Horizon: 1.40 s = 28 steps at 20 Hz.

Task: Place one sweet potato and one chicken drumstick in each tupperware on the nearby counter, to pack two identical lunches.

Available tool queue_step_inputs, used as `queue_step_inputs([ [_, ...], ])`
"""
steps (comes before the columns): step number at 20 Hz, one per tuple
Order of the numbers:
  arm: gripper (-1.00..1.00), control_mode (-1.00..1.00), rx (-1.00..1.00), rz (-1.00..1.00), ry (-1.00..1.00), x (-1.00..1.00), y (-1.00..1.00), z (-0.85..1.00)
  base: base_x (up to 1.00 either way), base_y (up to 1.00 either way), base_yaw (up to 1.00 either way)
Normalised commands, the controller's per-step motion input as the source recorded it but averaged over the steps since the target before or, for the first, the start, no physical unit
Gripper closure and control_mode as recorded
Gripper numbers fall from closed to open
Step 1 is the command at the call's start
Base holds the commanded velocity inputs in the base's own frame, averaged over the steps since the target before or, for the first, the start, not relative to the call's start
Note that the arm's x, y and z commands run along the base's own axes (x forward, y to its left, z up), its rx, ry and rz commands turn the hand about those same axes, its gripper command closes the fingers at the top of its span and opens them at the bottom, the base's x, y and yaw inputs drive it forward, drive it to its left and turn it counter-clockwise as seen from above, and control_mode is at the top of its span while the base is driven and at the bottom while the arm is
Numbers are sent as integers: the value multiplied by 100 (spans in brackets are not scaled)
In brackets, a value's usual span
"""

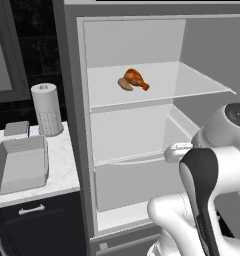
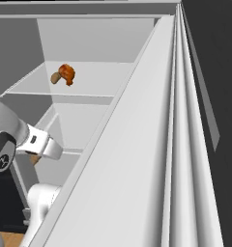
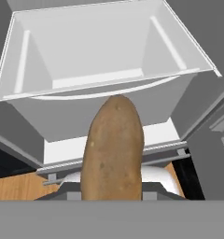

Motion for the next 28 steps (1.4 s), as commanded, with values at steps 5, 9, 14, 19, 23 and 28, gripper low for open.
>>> queue_step_inputs([
  [5,100,100,0,0,0,0,0,0,-75,48,10],
  [9,100,100,0,0,0,0,0,0,-55,99,10],
  [14,100,100,0,0,0,0,0,0,-8,100,1],
  [19,100,100,0,0,0,0,0,0,9,100,-2],
  [23,100,100,0,0,0,0,0,0,34,97,-9],
  [28,100,100,0,0,0,0,0,0,61,87,-13],
])
